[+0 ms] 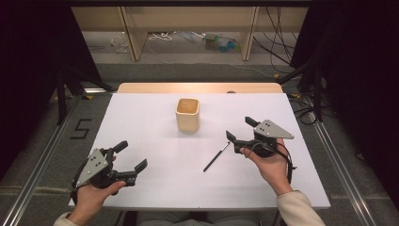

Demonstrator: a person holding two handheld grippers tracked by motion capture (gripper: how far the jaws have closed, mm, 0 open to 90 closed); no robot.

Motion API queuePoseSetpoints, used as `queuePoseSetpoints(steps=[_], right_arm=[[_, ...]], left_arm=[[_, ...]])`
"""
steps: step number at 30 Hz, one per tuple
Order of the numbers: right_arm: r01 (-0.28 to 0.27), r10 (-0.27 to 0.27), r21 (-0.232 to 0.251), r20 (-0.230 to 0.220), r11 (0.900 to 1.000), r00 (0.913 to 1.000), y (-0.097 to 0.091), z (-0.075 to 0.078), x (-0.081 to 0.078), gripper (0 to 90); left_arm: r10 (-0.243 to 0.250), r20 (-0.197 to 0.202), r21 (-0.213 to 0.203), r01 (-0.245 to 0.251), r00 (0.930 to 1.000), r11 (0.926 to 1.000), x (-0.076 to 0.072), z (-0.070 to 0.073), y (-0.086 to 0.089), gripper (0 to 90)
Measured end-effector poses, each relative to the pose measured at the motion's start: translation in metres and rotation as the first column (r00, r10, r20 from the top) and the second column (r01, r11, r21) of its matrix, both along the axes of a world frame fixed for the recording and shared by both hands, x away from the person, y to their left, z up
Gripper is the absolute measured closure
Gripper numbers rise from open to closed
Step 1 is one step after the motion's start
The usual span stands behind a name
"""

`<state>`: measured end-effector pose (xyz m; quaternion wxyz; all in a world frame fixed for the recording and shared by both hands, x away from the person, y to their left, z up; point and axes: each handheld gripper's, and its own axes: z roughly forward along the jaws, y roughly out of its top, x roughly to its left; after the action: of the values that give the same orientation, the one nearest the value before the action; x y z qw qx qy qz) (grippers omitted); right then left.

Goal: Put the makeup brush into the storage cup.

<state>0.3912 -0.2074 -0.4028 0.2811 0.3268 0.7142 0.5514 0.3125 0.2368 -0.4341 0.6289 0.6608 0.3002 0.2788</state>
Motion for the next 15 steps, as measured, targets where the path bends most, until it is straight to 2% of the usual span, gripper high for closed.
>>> queuePoseSetpoints(steps=[5,15], right_arm=[[0.012,-0.013,0.006,0.012,0.9999,0.9999,0.003,0.000,0.004,15.4],[0.001,-0.001,0.010,0.009,0.9999,1.0000,0.012,0.001,0.013,15.4]], left_arm=[[0.001,0.000,-0.001,-0.001,1.0000,1.0000,0.000,0.000,0.000,6.0],[0.000,-0.003,-0.006,0.000,1.0000,1.0000,0.000,0.000,0.000,6.0]])
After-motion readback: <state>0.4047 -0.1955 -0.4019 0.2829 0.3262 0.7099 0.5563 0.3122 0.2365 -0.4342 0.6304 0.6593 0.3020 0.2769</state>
